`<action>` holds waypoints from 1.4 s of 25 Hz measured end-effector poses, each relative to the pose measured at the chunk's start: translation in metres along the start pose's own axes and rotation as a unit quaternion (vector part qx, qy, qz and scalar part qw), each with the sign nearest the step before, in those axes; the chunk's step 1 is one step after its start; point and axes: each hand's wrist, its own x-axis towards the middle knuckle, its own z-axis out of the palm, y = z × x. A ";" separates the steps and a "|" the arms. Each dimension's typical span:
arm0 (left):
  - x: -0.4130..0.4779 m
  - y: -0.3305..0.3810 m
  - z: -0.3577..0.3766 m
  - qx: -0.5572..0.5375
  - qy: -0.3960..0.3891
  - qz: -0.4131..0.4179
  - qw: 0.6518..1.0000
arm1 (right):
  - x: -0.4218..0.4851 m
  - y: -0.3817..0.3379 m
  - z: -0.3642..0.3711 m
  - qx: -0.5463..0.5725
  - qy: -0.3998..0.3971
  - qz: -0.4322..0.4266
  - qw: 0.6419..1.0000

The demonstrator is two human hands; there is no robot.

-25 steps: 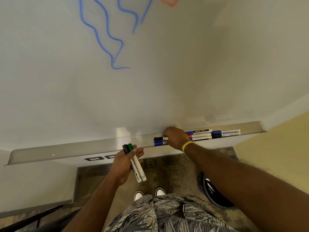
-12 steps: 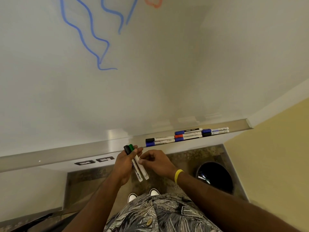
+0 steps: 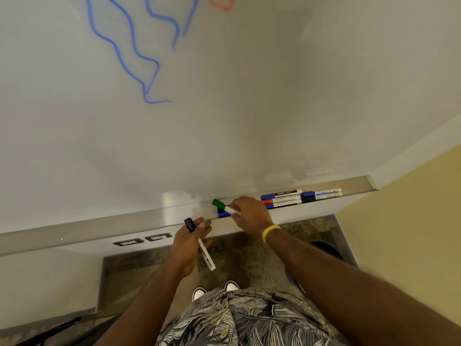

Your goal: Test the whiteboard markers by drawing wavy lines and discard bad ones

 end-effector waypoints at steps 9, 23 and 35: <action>-0.011 0.001 -0.030 -0.046 0.030 0.002 0.998 | 0.032 0.012 0.005 -0.231 -0.003 -0.072 0.970; -0.002 0.004 -0.023 -0.059 0.013 0.009 0.998 | -0.001 -0.012 0.015 -0.066 0.063 -0.059 0.994; 0.011 0.008 -0.018 -0.104 0.014 -0.003 0.994 | -0.032 -0.075 0.037 0.221 -0.050 -0.045 0.973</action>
